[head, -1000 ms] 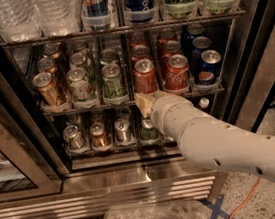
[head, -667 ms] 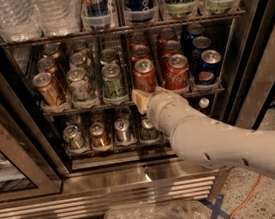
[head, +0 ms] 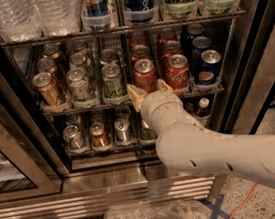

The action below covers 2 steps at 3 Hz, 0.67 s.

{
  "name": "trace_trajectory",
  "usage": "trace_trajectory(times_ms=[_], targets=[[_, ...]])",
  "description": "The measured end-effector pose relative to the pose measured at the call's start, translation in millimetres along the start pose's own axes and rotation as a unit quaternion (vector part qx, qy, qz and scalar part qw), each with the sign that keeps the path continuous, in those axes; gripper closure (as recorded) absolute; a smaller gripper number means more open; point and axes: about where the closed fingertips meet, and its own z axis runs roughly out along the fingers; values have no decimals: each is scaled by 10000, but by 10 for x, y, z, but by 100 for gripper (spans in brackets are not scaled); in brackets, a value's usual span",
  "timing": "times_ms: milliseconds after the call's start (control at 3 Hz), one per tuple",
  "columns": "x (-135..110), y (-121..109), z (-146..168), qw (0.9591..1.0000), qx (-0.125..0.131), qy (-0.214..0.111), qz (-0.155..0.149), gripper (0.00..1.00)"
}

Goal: Pick coke can from middle shelf of fridge

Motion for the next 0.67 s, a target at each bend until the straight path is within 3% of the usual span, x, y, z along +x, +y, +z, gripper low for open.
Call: trace_trajectory(times_ms=[667], targets=[[-58, 68, 60, 9993, 105, -284, -218, 30]])
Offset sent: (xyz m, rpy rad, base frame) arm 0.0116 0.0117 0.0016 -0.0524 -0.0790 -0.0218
